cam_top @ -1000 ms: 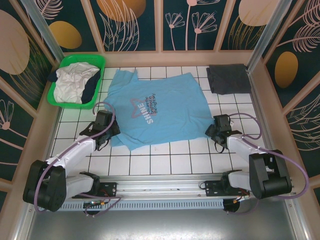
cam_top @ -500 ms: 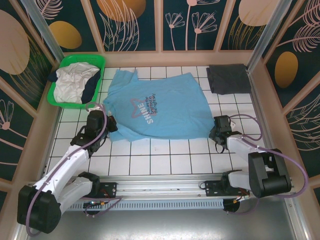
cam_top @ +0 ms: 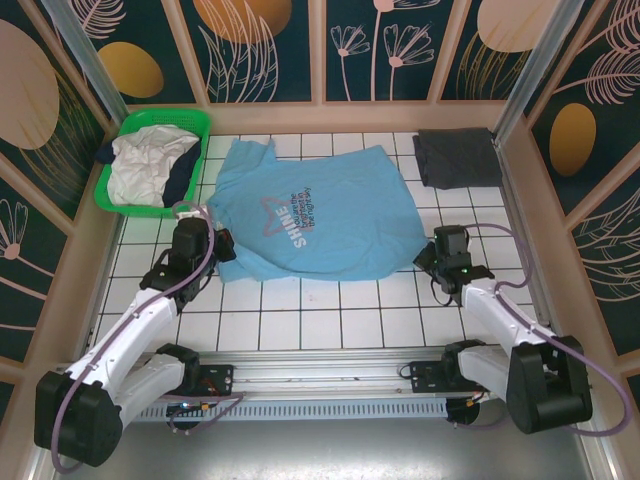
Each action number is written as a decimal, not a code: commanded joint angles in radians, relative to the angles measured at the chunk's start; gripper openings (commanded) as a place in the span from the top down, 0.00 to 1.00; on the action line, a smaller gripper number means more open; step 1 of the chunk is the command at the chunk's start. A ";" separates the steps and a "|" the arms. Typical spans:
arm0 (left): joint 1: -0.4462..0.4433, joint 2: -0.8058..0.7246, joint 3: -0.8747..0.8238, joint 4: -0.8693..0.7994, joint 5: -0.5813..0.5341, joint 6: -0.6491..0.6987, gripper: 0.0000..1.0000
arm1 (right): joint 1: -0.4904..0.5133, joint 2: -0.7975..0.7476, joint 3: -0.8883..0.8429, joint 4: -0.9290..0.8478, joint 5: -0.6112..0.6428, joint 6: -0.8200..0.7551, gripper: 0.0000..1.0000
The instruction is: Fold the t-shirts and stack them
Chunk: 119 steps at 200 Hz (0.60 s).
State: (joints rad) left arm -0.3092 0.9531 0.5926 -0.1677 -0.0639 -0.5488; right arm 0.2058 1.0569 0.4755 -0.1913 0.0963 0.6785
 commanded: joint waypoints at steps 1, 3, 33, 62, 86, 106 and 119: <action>-0.004 0.009 0.048 0.020 0.002 0.032 1.00 | 0.002 -0.033 0.069 -0.058 0.050 -0.028 1.00; -0.005 0.009 0.050 0.020 -0.002 0.033 1.00 | 0.001 -0.032 0.072 -0.059 0.050 -0.031 1.00; -0.005 0.022 0.058 0.043 -0.088 0.041 1.00 | -0.005 0.012 0.129 -0.052 0.087 -0.079 1.00; -0.004 0.175 0.136 0.021 -0.211 0.052 1.00 | -0.038 0.123 0.175 0.030 0.054 -0.109 1.00; -0.005 0.318 0.236 0.023 -0.246 0.066 1.00 | -0.048 0.256 0.242 0.090 0.016 -0.128 1.00; -0.003 0.408 0.309 0.019 -0.290 0.081 1.00 | -0.051 0.369 0.317 0.115 -0.001 -0.149 1.00; -0.004 0.453 0.347 0.009 -0.329 0.089 1.00 | -0.052 0.430 0.364 0.119 -0.003 -0.164 1.00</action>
State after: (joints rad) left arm -0.3092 1.3453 0.8642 -0.1600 -0.2920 -0.4969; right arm 0.1623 1.4048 0.7498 -0.1345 0.1066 0.5617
